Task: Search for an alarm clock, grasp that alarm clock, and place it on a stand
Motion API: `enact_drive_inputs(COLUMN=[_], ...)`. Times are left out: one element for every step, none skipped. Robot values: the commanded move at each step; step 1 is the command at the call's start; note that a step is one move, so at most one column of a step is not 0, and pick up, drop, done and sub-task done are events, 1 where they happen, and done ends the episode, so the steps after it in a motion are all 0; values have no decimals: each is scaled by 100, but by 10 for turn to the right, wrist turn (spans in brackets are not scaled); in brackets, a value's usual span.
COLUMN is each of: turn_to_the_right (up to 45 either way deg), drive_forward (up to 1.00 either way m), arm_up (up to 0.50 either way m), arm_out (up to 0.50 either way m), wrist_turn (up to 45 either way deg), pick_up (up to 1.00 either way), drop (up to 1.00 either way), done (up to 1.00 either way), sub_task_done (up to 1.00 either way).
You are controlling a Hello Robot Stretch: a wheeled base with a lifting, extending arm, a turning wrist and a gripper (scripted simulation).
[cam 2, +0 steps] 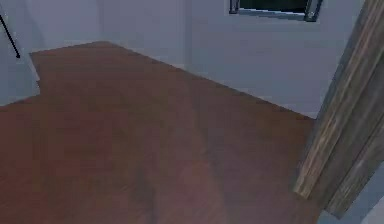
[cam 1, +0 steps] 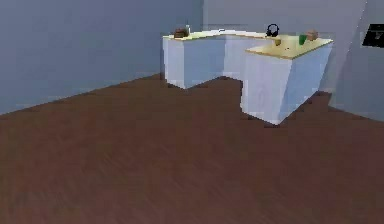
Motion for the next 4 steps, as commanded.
enact_drive_inputs(turn_to_the_right=[-450, -240, 0, -30], drive_forward=[0, 0, 100, 0], arm_up=[0, 0, 0, 0], arm_out=[0, 0, 0, 0], wrist_turn=[0, 0, 0, 0], pick_up=[0, 0, 0, 0], drop=[0, 0, 0, 0], done=[0, 0, 0, 0], sub_task_done=[0, 0, 0, 0])
